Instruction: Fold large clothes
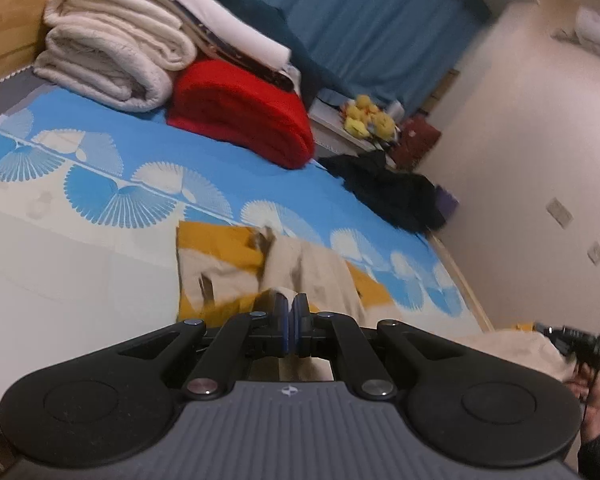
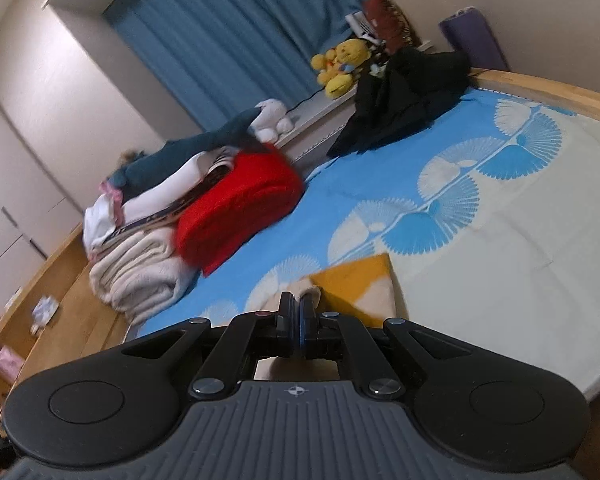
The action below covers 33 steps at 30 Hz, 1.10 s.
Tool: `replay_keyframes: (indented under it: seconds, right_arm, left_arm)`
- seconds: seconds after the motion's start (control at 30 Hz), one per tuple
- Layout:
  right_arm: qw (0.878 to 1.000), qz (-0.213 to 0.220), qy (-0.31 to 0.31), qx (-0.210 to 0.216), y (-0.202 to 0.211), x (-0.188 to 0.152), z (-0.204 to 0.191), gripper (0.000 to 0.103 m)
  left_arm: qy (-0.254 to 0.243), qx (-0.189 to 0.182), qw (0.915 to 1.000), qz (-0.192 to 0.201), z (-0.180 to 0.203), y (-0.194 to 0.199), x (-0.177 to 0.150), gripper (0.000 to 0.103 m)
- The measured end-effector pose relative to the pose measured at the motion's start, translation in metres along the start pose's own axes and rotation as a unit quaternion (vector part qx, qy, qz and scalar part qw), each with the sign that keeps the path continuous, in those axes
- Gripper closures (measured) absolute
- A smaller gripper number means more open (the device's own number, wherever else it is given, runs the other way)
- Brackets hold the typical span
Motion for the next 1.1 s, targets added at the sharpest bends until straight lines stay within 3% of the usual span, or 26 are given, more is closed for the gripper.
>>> replay_keyframes:
  seconds: [0.13, 0.23, 0.33, 0.43, 0.53, 0.6, 0.67, 0.8, 0.93, 1.03, 1.1]
  right_arm:
    - [0.998, -0.03, -0.017, -0.054, -0.08, -0.016, 0.024, 0.101]
    - [0.992, -0.067, -0.019, -0.11, -0.142, -0.044, 0.049, 0.101]
    - [0.981, -0.109, -0.028, -0.158, -0.182, -0.068, 0.071, 0.101]
    - [0.979, -0.116, -0.006, -0.169, -0.207, -0.074, 0.074, 0.101]
    - [0.982, -0.095, -0.035, -0.162, -0.223, -0.07, 0.081, 0.099]
    - [0.981, -0.08, -0.04, -0.175, -0.23, -0.066, 0.087, 0.095]
    - [0.98, -0.068, -0.047, -0.184, -0.23, -0.061, 0.093, 0.093]
    - [0.98, -0.067, -0.053, -0.179, -0.216, -0.054, 0.103, 0.082]
    - [0.973, -0.107, 0.005, -0.206, -0.206, -0.069, 0.113, 0.082]
    - [0.965, -0.146, 0.042, -0.215, -0.206, -0.088, 0.119, 0.082]
    - [0.961, -0.165, 0.064, -0.214, -0.21, -0.098, 0.117, 0.082]
  left_arm:
    - [0.047, 0.049, 0.9973, -0.03, -0.045, -0.087, -0.007, 0.101]
    - [0.08, 0.094, 0.9896, -0.074, -0.08, -0.155, -0.029, 0.101]
    - [0.102, 0.131, 0.9795, -0.114, -0.105, -0.196, -0.051, 0.101]
    - [0.091, 0.141, 0.9794, -0.112, -0.114, -0.211, -0.048, 0.1]
    - [0.142, 0.153, 0.9738, -0.091, -0.136, -0.216, -0.037, 0.094]
    - [0.15, 0.159, 0.9725, -0.082, -0.143, -0.213, -0.034, 0.092]
    - [0.158, 0.155, 0.9721, -0.078, -0.147, -0.206, -0.031, 0.08]
    - [0.107, 0.169, 0.9749, -0.098, -0.147, -0.193, -0.033, 0.066]
    - [0.003, 0.206, 0.9616, -0.182, -0.142, -0.203, -0.057, 0.066]
    - [-0.079, 0.194, 0.9561, -0.205, -0.125, -0.208, -0.072, 0.062]
    - [-0.096, 0.172, 0.9616, -0.191, -0.115, -0.21, -0.073, 0.055]
Point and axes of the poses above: each gripper's, at about its wrist camera, not at the fingertips, and y roughly against the way its jaws point, z to its right, x to its top, the point moved 2 cm from there along -y, roughly the way its jaws point, and after that the axes turned 11 degrees about z, right-handed, at the moved point
